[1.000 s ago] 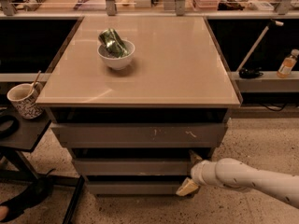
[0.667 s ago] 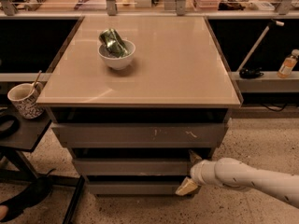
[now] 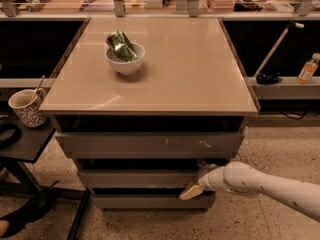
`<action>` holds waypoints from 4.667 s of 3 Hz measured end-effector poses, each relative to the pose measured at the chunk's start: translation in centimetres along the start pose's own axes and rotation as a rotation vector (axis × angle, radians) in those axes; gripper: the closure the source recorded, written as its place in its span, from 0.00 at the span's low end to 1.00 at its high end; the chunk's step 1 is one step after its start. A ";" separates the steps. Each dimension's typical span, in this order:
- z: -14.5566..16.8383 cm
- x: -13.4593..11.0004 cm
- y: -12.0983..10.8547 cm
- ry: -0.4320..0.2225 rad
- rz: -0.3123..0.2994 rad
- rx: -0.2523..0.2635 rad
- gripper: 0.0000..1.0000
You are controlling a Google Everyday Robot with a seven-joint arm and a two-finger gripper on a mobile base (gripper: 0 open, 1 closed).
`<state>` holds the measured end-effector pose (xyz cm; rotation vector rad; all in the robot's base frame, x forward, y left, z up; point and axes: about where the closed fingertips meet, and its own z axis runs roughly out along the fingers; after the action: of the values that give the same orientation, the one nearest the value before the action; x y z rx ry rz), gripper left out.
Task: Open middle drawer
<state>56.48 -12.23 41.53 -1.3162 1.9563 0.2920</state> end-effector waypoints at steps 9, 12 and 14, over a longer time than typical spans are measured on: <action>-2.4 2.2 2.7 0.053 0.029 -0.004 1.00; -3.3 2.8 4.7 0.067 0.008 -0.016 1.00; -3.9 3.0 6.0 0.069 0.010 -0.021 1.00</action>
Offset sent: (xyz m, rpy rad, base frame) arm -0.0035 -0.0071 -0.0151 -0.0314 0.0274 -0.0126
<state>48.94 -13.81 40.96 -1.3463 2.0228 0.2755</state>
